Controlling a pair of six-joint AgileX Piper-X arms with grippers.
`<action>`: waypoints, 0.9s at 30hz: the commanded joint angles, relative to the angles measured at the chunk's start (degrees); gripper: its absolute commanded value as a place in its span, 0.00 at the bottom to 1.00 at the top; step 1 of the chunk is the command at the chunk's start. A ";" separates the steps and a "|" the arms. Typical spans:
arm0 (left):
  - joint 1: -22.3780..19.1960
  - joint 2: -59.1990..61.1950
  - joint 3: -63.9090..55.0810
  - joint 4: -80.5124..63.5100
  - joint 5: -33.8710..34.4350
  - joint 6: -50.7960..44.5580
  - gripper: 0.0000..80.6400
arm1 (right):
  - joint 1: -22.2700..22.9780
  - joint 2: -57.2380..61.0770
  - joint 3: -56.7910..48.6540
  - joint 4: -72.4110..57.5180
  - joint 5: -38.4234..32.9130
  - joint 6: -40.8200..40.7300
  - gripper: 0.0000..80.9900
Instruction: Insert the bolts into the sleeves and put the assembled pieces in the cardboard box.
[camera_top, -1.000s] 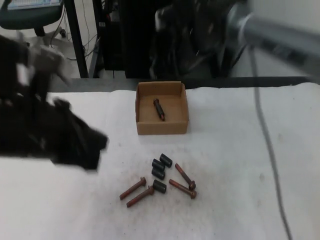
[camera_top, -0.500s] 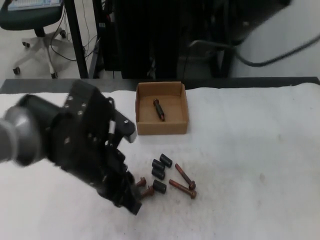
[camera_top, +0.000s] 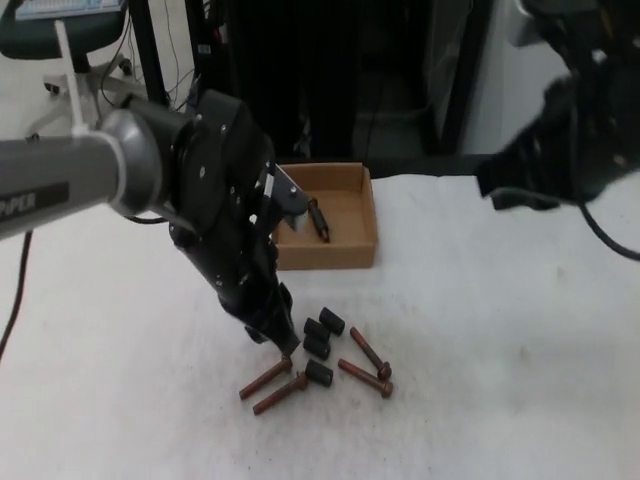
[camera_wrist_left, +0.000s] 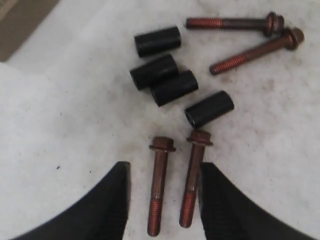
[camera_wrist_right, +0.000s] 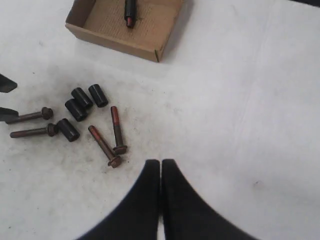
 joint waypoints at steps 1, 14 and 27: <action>-0.23 0.36 -1.39 5.95 -0.69 3.75 0.49 | -2.71 -2.37 1.91 -0.26 -3.78 -1.62 0.01; -0.23 2.67 -1.38 7.55 -1.00 6.04 0.33 | -3.28 -2.67 2.36 -0.30 -5.77 -1.62 0.01; -3.54 6.19 -1.38 3.52 -5.01 5.79 0.33 | -3.28 -2.67 2.36 -0.30 -6.28 -1.62 0.01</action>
